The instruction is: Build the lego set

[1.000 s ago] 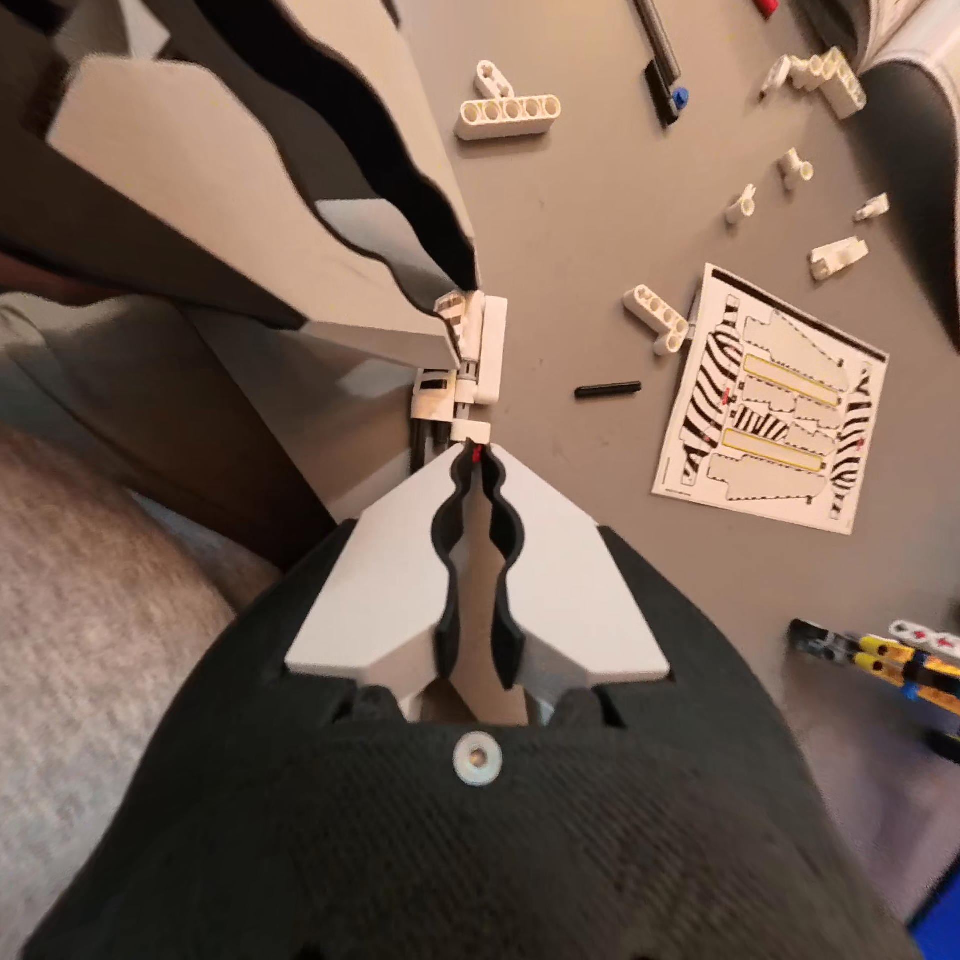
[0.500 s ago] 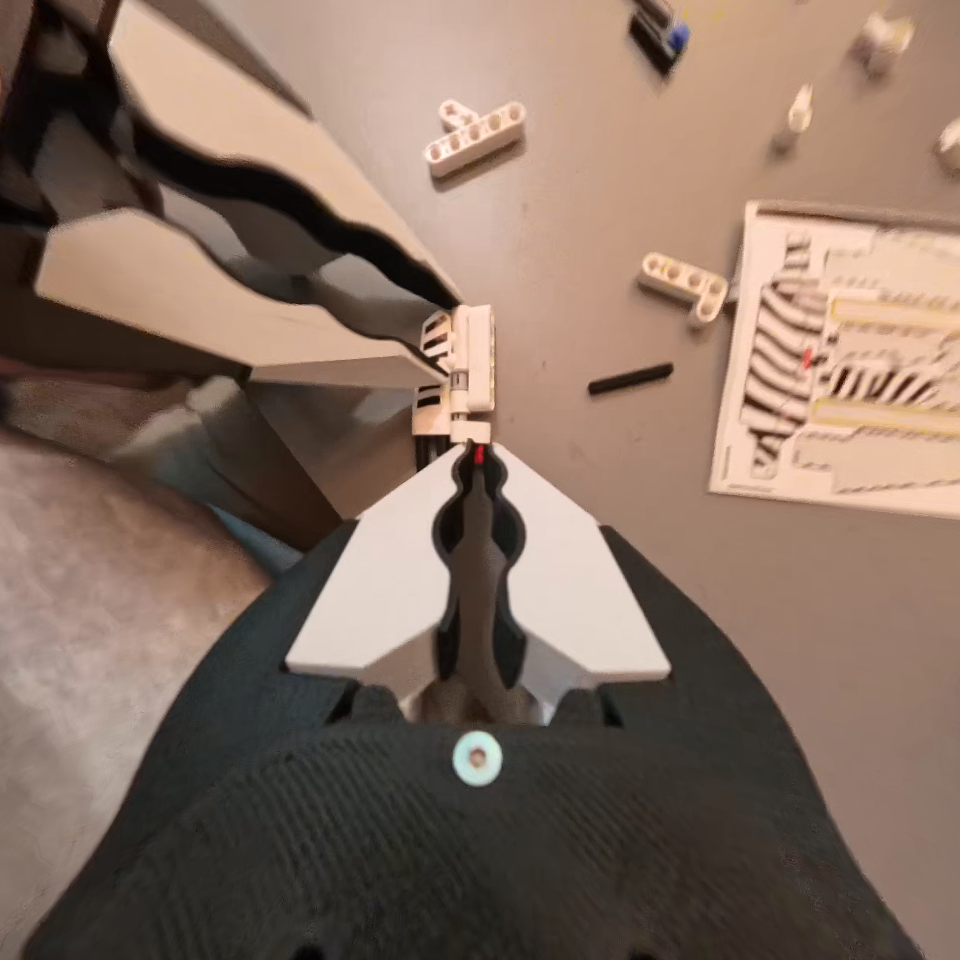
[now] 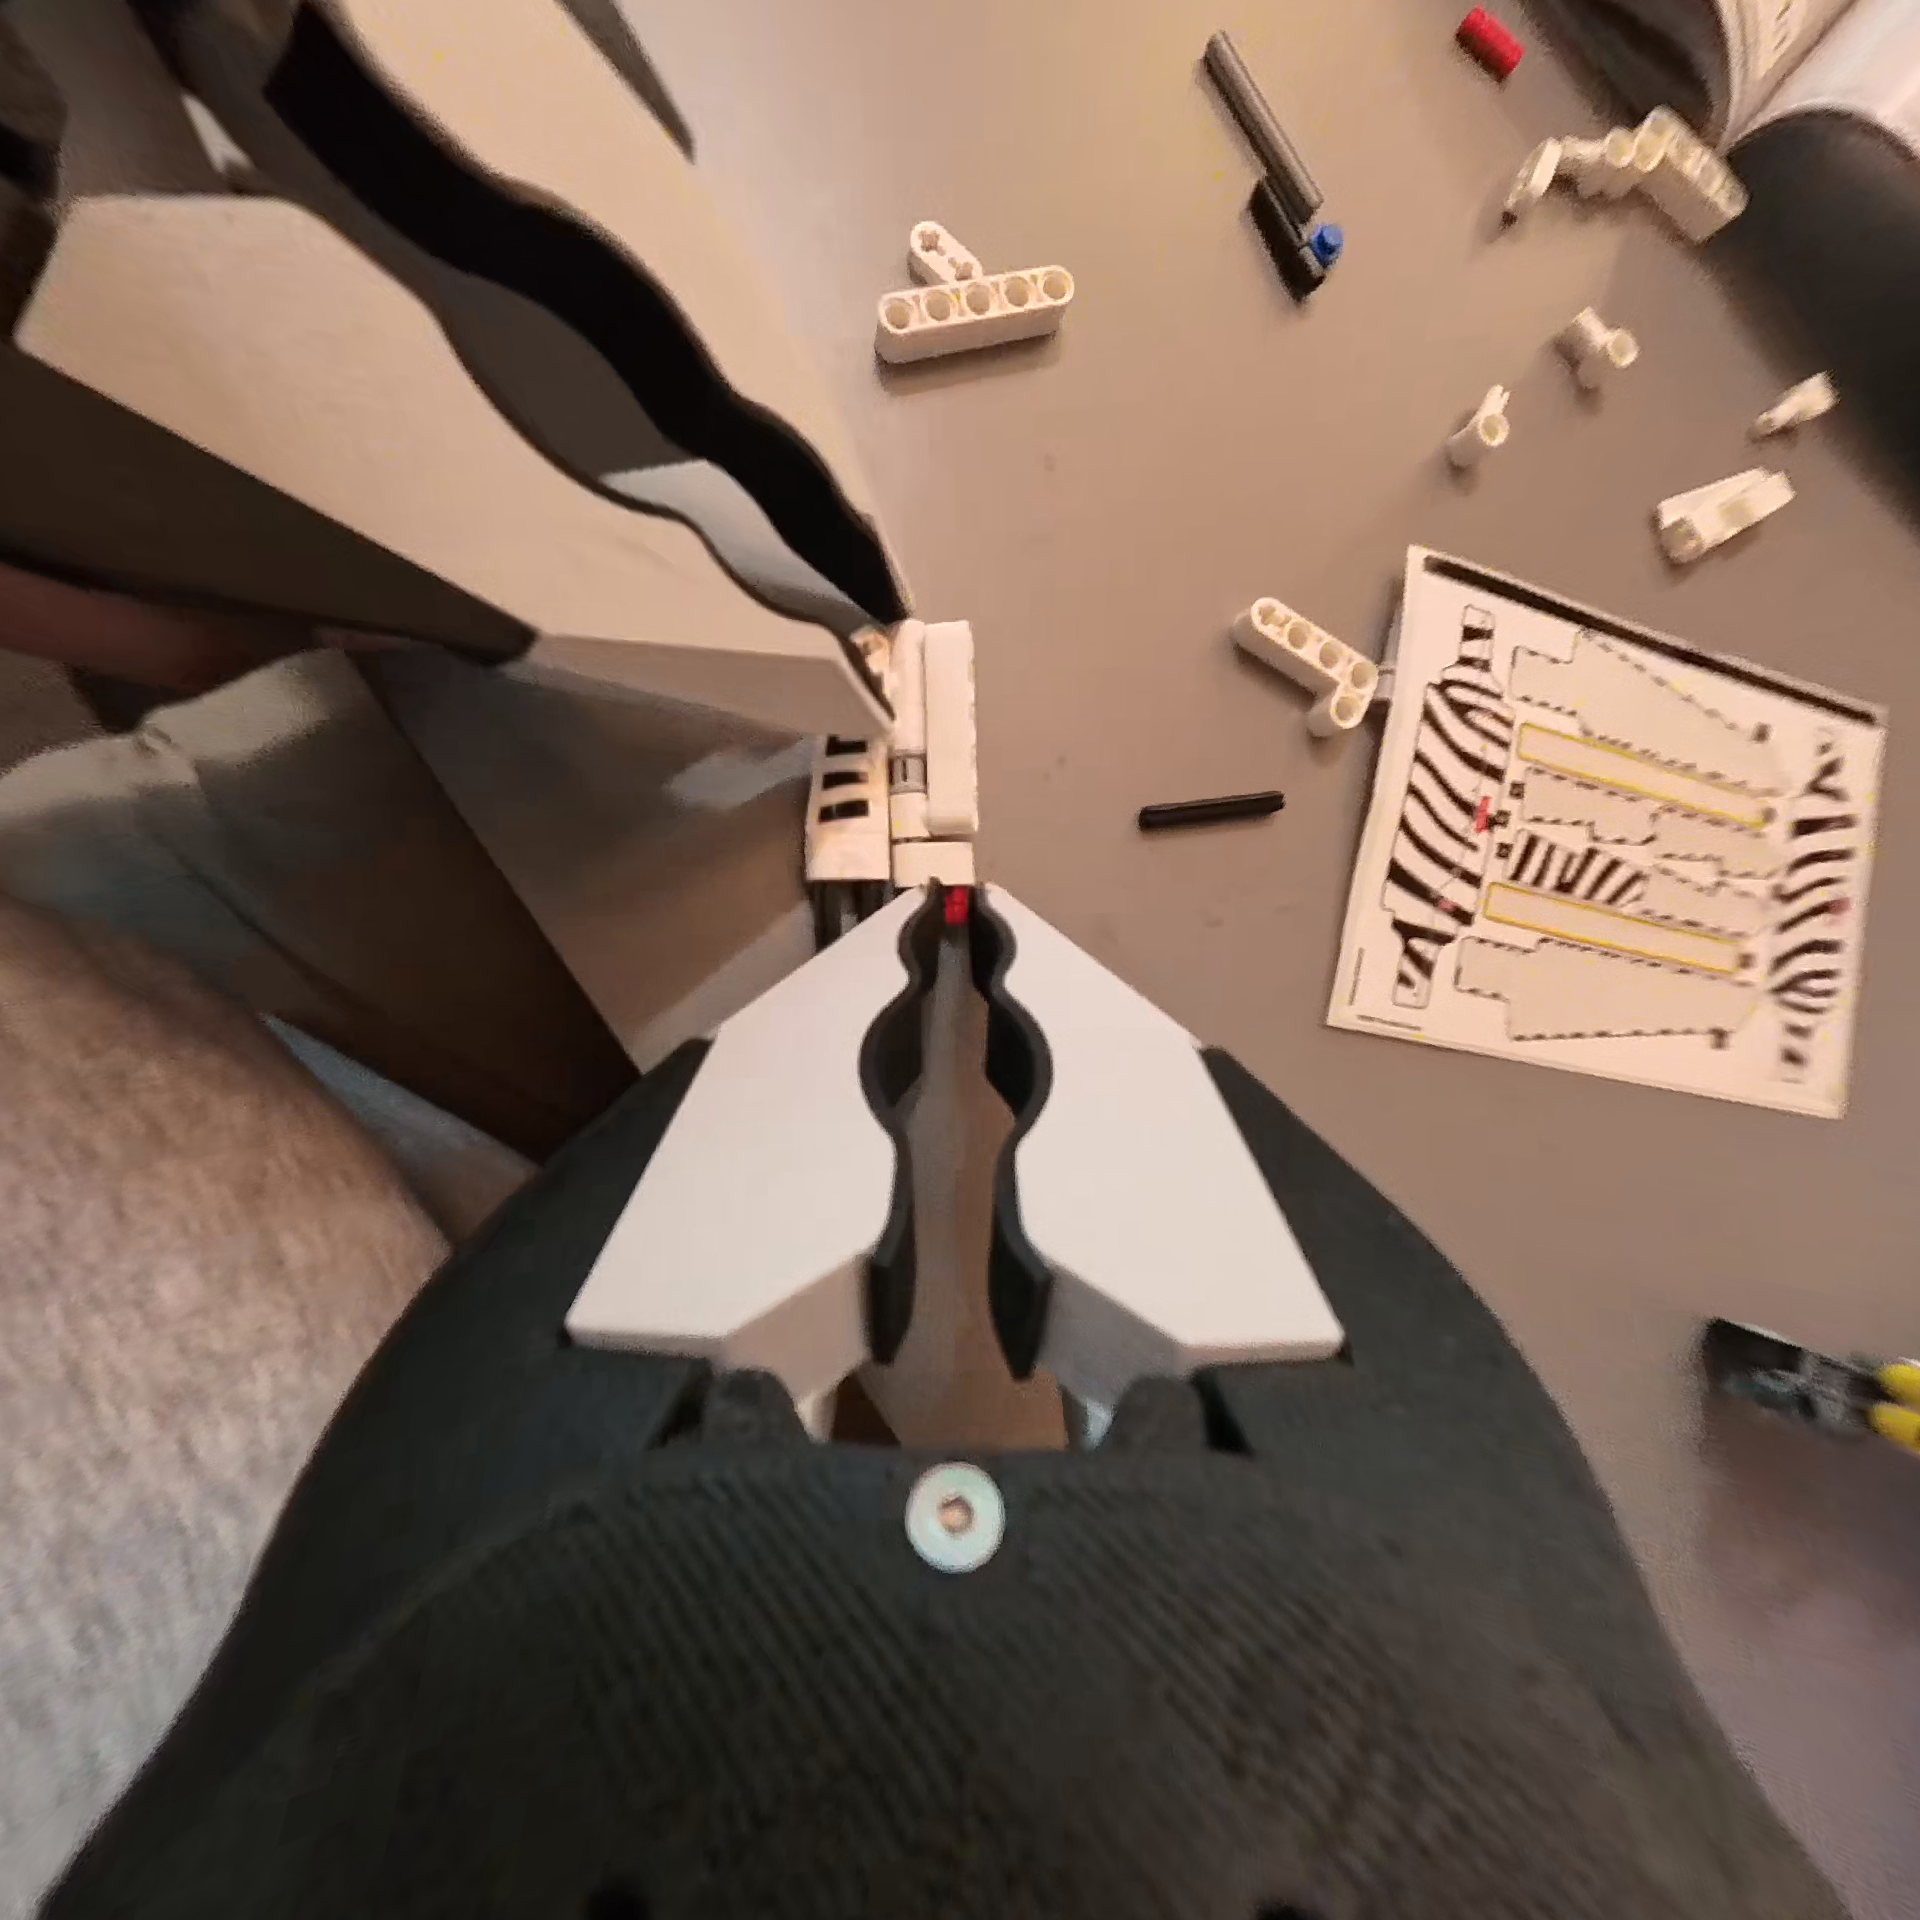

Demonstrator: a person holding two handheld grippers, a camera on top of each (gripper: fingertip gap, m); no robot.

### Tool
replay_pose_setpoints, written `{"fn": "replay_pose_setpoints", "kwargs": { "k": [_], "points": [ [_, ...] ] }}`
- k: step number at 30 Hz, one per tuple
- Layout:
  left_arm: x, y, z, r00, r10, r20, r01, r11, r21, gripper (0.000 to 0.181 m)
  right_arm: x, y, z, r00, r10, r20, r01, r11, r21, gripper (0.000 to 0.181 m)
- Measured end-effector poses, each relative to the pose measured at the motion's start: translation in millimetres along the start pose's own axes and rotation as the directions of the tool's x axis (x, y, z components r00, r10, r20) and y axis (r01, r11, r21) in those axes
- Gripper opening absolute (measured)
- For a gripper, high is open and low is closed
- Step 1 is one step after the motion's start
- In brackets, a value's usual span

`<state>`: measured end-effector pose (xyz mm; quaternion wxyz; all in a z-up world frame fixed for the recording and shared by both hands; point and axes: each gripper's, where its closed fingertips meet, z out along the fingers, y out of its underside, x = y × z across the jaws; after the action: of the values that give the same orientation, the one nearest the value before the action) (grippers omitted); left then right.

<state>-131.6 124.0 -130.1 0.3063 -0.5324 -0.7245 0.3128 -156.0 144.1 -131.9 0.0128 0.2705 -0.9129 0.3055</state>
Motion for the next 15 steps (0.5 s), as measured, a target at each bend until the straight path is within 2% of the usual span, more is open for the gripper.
{"fn": "replay_pose_setpoints", "kwargs": {
  "k": [4,6,12,15],
  "points": [
    [2,0,1,1.0,0.017,-0.007,-0.017,1.0,-0.004,0.023,-4,2,-4,0.989,0.09,0.117,-0.094,0.995,0.033,0.024],
    [3,0,0,1.0,0.018,-0.016,-0.018,1.0,0.002,0.025,-8,3,-5,0.977,0.116,0.177,-0.127,0.991,0.052,0.027],
    [4,-4,-2,0.993,-0.07,-0.094,0.073,0.997,0.025,0.026,-4,-3,-12,0.967,0.115,0.227,-0.151,0.977,0.149,0.023],
    [4,-6,-3,0.986,-0.11,-0.127,0.115,0.993,0.031,0.025,-2,-19,-22,0.959,0.083,0.271,-0.153,0.956,0.249,0.0]
  ]
}}
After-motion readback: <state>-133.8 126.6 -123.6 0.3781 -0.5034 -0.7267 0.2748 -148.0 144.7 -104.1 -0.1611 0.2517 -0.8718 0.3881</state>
